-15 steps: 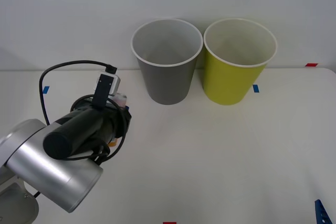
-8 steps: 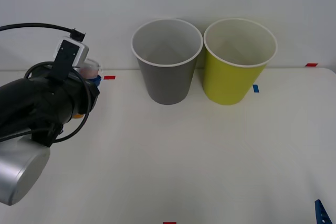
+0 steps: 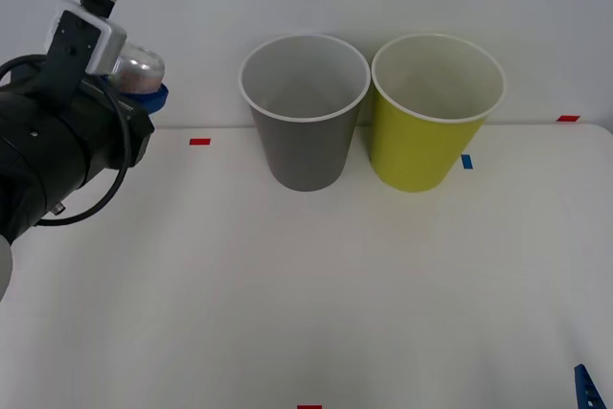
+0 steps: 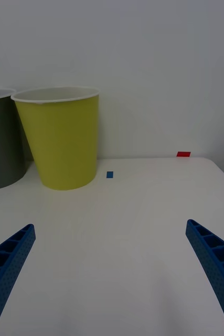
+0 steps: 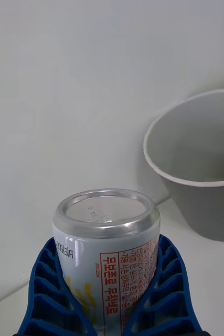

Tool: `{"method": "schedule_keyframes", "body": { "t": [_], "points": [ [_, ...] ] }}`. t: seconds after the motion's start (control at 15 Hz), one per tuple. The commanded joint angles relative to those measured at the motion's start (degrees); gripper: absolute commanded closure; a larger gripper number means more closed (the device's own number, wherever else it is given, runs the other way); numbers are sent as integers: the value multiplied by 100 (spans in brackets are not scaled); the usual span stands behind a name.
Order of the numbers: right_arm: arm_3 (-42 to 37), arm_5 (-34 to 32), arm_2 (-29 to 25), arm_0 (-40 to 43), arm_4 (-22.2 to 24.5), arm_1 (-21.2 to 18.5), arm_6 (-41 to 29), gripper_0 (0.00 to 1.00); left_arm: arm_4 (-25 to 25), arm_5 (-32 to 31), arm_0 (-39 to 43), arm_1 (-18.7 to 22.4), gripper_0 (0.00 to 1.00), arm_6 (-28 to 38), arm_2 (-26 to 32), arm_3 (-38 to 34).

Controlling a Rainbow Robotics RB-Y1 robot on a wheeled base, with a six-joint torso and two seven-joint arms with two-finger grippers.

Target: Put cans in the gray bin and PET bottles in the light green bin.

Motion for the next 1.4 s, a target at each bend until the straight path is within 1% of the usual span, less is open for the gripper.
{"method": "schedule_keyframes", "body": {
  "t": [0.07,0.27,0.4,0.47,0.6,0.73,0.93,1.07,1.27,1.4],
  "points": [
    [0,0,0,0,0,0,0,0,309,415,-537,-97,100,7,333,-5],
    [0,0,0,0,0,0,0,0,388,415,-836,-185,100,95,413,-5],
    [0,0,0,0,0,0,0,0,643,406,-1169,-448,100,104,536,-5],
    [0,0,0,0,0,0,0,0,643,406,-1293,-545,100,121,518,-5],
    [0,0,0,0,0,0,0,0,652,406,-1574,-712,100,148,492,203],
    [0,0,0,0,0,0,0,0,573,389,-1881,-756,100,156,492,502],
    [0,0,0,0,0,0,0,0,512,116,-2453,-791,100,156,456,1170],
    [0,0,0,0,0,0,0,0,450,-209,-2734,-853,100,156,333,1610],
    [0,0,0,0,0,0,0,0,327,-692,-2936,-1011,100,192,149,2146],
    [0,0,0,0,0,0,0,0,283,-1141,-2971,-1195,100,235,70,2497]
  ]
}}
